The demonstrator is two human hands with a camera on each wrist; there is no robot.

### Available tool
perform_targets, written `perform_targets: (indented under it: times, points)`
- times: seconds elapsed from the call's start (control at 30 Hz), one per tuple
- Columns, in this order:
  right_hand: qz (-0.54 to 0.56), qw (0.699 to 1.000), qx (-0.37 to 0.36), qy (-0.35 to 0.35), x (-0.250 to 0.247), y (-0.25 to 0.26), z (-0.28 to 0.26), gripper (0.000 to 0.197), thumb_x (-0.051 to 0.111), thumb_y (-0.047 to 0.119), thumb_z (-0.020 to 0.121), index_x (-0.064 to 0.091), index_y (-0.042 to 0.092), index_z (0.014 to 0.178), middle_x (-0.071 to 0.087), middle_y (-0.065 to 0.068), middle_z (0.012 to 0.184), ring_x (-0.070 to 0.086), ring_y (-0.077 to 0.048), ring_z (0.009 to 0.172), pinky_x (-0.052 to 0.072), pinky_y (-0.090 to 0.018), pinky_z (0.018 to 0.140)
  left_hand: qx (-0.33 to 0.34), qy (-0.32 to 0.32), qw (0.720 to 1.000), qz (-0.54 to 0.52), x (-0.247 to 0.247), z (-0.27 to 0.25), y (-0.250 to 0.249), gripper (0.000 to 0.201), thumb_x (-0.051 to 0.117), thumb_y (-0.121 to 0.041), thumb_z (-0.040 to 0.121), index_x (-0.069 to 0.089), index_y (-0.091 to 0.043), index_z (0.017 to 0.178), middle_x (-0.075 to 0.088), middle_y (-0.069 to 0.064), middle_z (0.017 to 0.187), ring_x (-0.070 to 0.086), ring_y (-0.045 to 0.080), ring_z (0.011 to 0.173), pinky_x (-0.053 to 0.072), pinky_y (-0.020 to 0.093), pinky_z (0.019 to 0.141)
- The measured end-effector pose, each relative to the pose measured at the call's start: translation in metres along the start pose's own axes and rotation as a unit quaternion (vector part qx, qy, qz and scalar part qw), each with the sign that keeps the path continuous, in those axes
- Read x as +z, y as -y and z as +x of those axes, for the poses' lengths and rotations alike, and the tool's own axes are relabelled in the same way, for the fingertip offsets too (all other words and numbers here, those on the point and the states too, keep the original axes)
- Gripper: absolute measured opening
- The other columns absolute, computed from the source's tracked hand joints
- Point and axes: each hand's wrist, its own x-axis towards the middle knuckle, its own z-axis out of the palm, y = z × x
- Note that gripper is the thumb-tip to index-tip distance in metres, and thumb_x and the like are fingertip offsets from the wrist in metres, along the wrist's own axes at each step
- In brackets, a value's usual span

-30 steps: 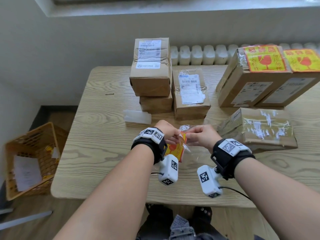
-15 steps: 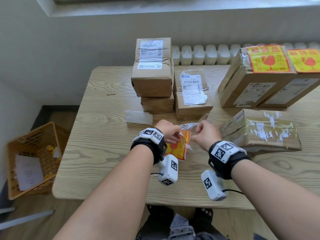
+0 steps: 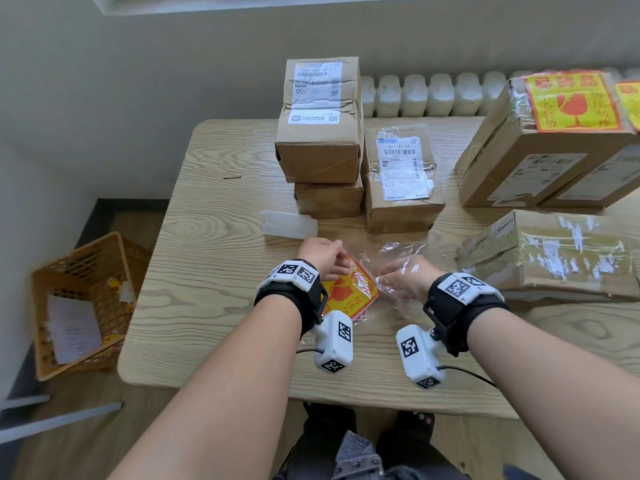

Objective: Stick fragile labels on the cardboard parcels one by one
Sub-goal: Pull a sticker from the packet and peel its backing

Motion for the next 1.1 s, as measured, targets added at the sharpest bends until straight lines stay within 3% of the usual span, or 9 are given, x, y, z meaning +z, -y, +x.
perform_targets:
  times: [0.13,0.33,0.5,0.57,0.63,0.8,0.93,1.03,1.1]
  points:
    - [-0.058,0.998,0.018,-0.008,0.014,0.003,0.010,0.005,0.066,0.002,0.085,0.066,0.006,0.087,0.068,-0.014,0.093,0.063,-0.022,0.077,0.054,-0.033,0.065,-0.042,-0.013,0.999,-0.010,-0.012,0.003,0.020,0.029,0.041,-0.018,0.101,0.052,-0.008,0.076,0.059,0.008,0.072,0.058,0.018,0.061,0.047,0.026,0.062]
    - [-0.140,0.990,-0.009,0.001,0.027,0.008,0.008,0.021,0.064,-0.001,0.084,0.066,0.000,0.105,0.060,-0.008,0.087,0.057,-0.023,0.084,0.049,-0.027,0.065,-0.043,0.000,0.999,-0.011,-0.017,0.003,0.036,0.021,0.046,-0.016,0.099,0.055,-0.007,0.082,0.060,0.006,0.075,0.060,0.015,0.064,0.049,0.023,0.063]
    - [-0.058,0.998,0.006,-0.016,0.038,0.005,0.017,0.016,0.061,0.001,0.088,0.056,0.012,0.077,0.061,-0.008,0.082,0.063,-0.026,0.082,0.057,-0.028,0.076,-0.005,-0.056,0.998,-0.041,-0.030,0.009,0.041,0.020,0.050,-0.012,0.097,0.054,-0.012,0.077,0.062,0.005,0.070,0.061,0.012,0.054,0.050,0.023,0.059]
    - [-0.022,0.999,0.013,-0.026,0.041,0.005,0.015,0.008,0.060,0.017,0.090,0.061,0.009,0.093,0.065,-0.014,0.090,0.064,-0.027,0.082,0.055,-0.027,0.069,0.003,-0.083,0.995,-0.049,-0.038,0.010,0.045,0.019,0.052,-0.010,0.095,0.055,-0.013,0.076,0.063,0.005,0.067,0.061,0.007,0.047,0.050,0.022,0.057]
    - [-0.042,0.999,0.018,-0.027,0.042,0.002,0.021,0.036,0.057,0.031,0.090,0.062,0.005,0.115,0.065,-0.022,0.115,0.062,-0.037,0.104,0.051,-0.039,0.085,0.005,-0.093,0.994,-0.051,-0.042,0.011,0.049,0.018,0.054,-0.009,0.094,0.056,-0.012,0.077,0.063,0.005,0.068,0.062,0.012,0.052,0.052,0.025,0.061]
    - [-0.018,0.999,0.031,0.029,0.048,0.008,0.017,0.043,0.056,0.005,0.092,0.048,-0.001,0.134,0.052,-0.019,0.136,0.055,-0.031,0.110,0.046,-0.028,0.077,-0.005,-0.070,0.996,-0.057,-0.044,0.010,0.056,0.018,0.055,-0.007,0.094,0.055,-0.012,0.077,0.062,0.006,0.070,0.061,0.017,0.060,0.052,0.026,0.066]
    - [-0.002,0.999,0.032,0.038,0.057,-0.009,0.042,0.016,0.065,0.023,0.087,0.063,0.018,0.102,0.059,-0.009,0.121,0.057,-0.028,0.110,0.050,-0.036,0.087,-0.002,-0.095,0.994,-0.056,-0.047,0.012,0.064,0.022,0.055,-0.006,0.094,0.058,-0.012,0.072,0.063,0.006,0.069,0.061,0.014,0.055,0.051,0.024,0.062]
    - [0.002,1.000,0.028,-0.009,0.045,-0.090,0.151,0.072,0.075,0.070,0.052,0.067,0.022,0.106,0.069,-0.005,0.110,0.066,-0.031,0.104,0.054,-0.050,0.090,-0.030,-0.070,0.996,-0.054,-0.054,0.012,0.069,0.021,0.054,-0.004,0.093,0.057,-0.010,0.073,0.062,0.007,0.069,0.061,0.015,0.057,0.052,0.025,0.064]
    - [0.053,0.997,0.049,0.006,0.051,-0.070,0.121,0.053,0.074,0.048,0.066,0.064,0.015,0.108,0.071,-0.011,0.104,0.069,-0.035,0.096,0.054,-0.052,0.088,-0.046,-0.051,0.997,-0.035,-0.056,0.012,0.070,0.023,0.053,0.000,0.093,0.059,-0.007,0.072,0.061,0.009,0.068,0.060,0.014,0.053,0.051,0.022,0.057]
